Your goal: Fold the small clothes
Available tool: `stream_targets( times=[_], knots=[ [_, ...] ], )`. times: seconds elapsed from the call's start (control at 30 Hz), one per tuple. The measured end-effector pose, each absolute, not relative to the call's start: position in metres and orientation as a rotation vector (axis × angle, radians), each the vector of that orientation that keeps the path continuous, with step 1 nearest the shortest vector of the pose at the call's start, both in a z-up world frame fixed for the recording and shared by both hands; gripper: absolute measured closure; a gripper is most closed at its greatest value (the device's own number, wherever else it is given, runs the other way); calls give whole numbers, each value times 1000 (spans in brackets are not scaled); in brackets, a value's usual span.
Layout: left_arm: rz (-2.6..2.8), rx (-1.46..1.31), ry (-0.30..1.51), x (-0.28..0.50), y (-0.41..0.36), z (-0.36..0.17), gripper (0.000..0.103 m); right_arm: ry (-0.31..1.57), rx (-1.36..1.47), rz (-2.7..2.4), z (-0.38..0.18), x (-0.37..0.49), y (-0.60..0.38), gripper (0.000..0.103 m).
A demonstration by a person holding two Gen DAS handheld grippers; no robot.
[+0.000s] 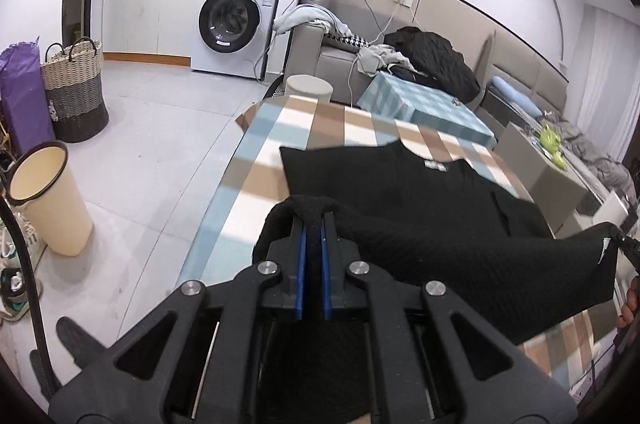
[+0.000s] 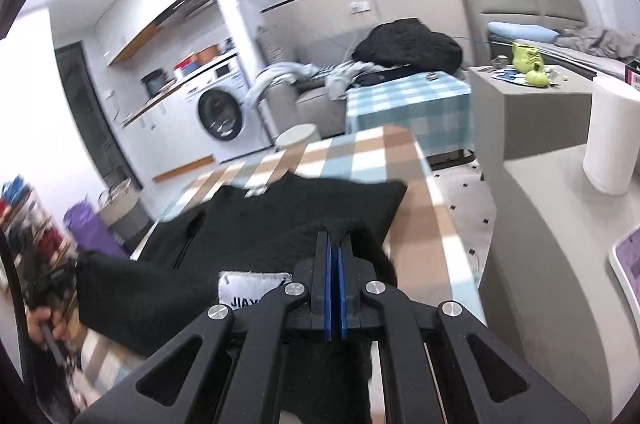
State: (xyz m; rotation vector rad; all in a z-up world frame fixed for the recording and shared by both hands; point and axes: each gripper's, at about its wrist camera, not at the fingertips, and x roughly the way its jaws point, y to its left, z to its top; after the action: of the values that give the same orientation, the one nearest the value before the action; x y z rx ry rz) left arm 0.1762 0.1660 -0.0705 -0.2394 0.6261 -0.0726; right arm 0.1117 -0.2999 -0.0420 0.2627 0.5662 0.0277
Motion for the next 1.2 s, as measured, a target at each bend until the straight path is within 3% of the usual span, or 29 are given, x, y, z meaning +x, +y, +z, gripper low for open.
stream_targets(
  times=[0.33,0.47,0.57,0.63,0.67,0.83,0.87,0.93,1.03,1.2],
  knots=[
    [-28,-238,774,282,158,-118,99,712,353,-79,-77,219,-314,100],
    [-1,-249,827,292,158,-138,94,805,353,-109,-101,230,-318,90],
    [5,-244,837,282,161,-143,76,827,372,-84,-105,215,-323,64],
    [7,-242,838,274,162,-145,46,831,369,-77,-107,199,-325,59],
    [2,-243,843,270,162,-148,42,843,364,-64,-110,194,-324,59],
    [-44,-223,885,265,153,-160,47,901,327,-12,-130,185,-311,59],
    [-53,-220,888,265,150,-162,52,904,322,-11,-132,186,-309,59],
    [-60,-219,909,266,146,-168,74,913,320,0,-135,188,-304,66],
    [-67,-205,907,265,140,-174,84,935,309,14,-139,193,-298,75],
    [-88,-120,924,255,128,-171,87,953,260,19,-141,188,-289,80]
  ],
)
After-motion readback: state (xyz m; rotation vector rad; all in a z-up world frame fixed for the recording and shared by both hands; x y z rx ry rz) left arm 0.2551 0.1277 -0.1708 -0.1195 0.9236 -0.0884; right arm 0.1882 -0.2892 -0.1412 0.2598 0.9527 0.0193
